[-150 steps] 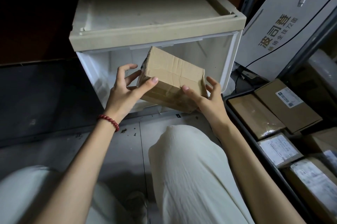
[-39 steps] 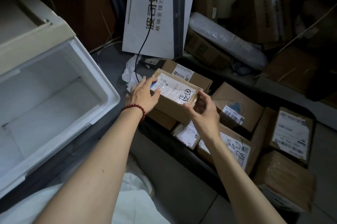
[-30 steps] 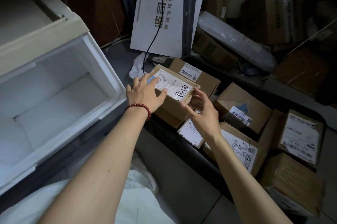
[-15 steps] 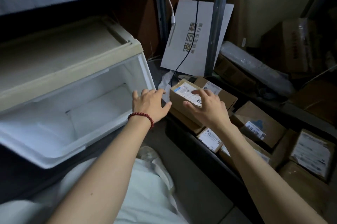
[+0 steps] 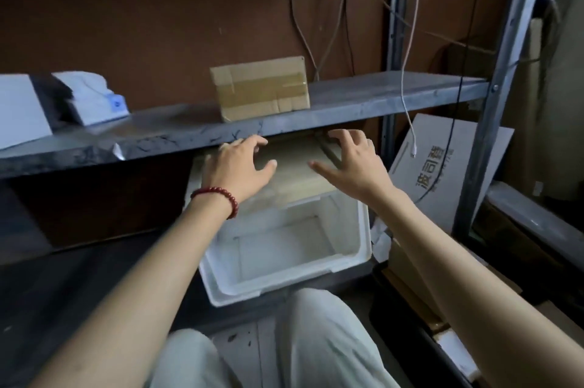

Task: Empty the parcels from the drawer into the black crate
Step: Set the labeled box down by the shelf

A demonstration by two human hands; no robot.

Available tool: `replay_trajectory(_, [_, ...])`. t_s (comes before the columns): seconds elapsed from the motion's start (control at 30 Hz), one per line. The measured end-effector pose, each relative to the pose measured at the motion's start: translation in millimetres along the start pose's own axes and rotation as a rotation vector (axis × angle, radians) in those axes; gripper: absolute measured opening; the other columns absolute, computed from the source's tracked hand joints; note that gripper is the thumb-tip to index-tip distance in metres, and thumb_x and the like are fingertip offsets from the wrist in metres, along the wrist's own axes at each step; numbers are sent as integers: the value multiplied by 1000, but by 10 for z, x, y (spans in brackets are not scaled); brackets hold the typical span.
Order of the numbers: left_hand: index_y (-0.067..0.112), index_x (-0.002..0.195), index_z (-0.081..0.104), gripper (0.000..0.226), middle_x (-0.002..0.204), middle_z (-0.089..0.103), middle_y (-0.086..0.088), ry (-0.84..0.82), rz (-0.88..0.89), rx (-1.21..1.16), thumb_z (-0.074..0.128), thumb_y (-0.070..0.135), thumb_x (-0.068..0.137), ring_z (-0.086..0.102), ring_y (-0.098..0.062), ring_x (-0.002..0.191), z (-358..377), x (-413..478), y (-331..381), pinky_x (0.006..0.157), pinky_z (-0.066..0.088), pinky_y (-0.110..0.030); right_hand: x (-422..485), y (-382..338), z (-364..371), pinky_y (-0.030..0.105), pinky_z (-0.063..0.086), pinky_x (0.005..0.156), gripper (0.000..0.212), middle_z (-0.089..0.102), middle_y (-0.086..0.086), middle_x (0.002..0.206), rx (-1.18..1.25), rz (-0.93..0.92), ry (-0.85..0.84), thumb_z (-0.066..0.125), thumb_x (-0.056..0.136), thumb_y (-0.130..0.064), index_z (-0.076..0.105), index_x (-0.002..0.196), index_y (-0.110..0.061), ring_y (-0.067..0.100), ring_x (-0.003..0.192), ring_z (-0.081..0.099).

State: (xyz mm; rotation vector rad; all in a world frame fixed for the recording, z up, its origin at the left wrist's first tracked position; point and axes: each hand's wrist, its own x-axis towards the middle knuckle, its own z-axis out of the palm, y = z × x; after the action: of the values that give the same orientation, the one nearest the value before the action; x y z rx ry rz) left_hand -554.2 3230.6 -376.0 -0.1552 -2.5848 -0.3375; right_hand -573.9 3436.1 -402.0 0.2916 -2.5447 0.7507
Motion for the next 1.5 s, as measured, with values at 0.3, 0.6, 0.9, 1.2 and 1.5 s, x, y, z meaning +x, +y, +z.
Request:
replay_trajectory(0.3, [33,138,35,61,140,49,-2,14,-194,211,54,57,86,45,-28,127,-638,671,-524,99,38,-42,1106,-521,-405,52,33,108,89,17,15,152,37,-80,-46,64,82,-58,18,150,-23,42,135,29])
replay_trajectory(0.6, [28,150,5,89,133,53,-13,-4,-285,-24,56,59,85,59,-28,109,-403,1427,-627,85,52,-37,1842,-467,-326,47,36,108,93,27,22,147,193,11,-176,71,82,-45,11,151,-30,41,129,40])
replay_trajectory(0.9, [48,143,16,69,138,43,-12,-5,-217,-153,55,55,87,62,-28,99,-181,1709,-634,81,54,-36,2080,-322,-76,30,39,90,85,55,10,132,283,-32,-236,71,82,-43,19,148,-33,28,121,49])
replay_trajectory(1.2, [47,122,44,42,132,37,7,318,-96,-343,62,51,84,48,-14,105,-463,1547,-410,82,35,-24,1764,-474,-274,43,49,95,66,52,-3,125,578,-127,91,76,79,-37,38,133,-31,24,110,58])
replay_trajectory(1.5, [39,109,52,28,122,34,14,510,-76,-375,62,46,85,41,2,88,-592,567,-202,60,30,-3,840,-568,-200,14,50,61,37,54,5,121,887,28,144,67,86,-41,45,106,-19,17,101,57])
